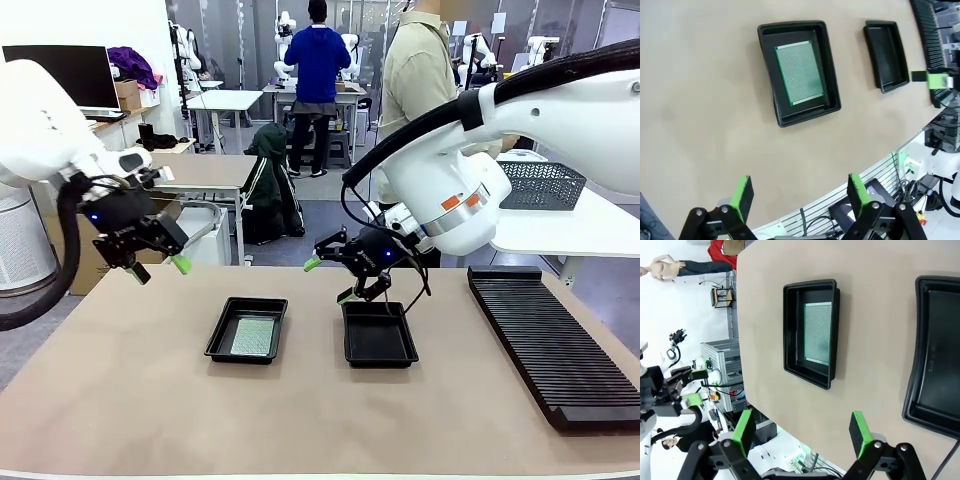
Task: Inspect and transfer BCBs to ESD trays.
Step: Pick up the ESD tray and place it on the left side of the table.
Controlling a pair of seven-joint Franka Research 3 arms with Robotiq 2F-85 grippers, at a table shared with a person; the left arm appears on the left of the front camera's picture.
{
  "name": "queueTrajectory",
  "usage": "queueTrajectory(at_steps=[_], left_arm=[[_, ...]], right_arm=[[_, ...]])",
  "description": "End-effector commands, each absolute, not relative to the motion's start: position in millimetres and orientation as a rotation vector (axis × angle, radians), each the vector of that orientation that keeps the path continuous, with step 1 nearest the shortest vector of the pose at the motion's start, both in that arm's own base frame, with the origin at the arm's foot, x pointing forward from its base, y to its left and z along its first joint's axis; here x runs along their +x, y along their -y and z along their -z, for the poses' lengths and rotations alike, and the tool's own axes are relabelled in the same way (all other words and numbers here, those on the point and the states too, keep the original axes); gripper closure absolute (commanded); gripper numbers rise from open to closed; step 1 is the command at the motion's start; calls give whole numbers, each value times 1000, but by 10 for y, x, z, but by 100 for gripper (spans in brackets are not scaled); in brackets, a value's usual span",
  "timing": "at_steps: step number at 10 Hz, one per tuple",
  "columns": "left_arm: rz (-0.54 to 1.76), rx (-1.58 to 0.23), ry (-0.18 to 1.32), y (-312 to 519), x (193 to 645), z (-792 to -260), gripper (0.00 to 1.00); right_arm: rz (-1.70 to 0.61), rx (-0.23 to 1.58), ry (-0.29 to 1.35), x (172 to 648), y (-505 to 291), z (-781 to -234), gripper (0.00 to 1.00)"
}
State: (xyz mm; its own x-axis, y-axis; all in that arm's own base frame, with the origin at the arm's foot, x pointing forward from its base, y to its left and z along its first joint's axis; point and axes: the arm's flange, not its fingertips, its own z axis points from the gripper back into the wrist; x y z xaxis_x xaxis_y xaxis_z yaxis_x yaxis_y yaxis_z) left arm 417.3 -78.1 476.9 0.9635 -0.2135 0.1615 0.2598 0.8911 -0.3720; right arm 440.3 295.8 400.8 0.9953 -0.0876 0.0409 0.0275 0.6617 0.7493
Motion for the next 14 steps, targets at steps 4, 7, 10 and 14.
queueTrajectory(at_steps=[4,7,10,14], left_arm=[[229,-271,86,1294,4469,-4548,0],[222,-180,84,1568,4578,-4368,0],[146,-152,73,1724,4682,-4198,0],[86,-88,93,1853,4806,-4007,0]], right_arm=[[-15,869,70,4369,-2801,-3953,0],[32,849,75,4382,-2915,-4014,0],[32,849,75,4382,-2915,-4014,0],[32,849,75,4382,-2915,-4014,0]])
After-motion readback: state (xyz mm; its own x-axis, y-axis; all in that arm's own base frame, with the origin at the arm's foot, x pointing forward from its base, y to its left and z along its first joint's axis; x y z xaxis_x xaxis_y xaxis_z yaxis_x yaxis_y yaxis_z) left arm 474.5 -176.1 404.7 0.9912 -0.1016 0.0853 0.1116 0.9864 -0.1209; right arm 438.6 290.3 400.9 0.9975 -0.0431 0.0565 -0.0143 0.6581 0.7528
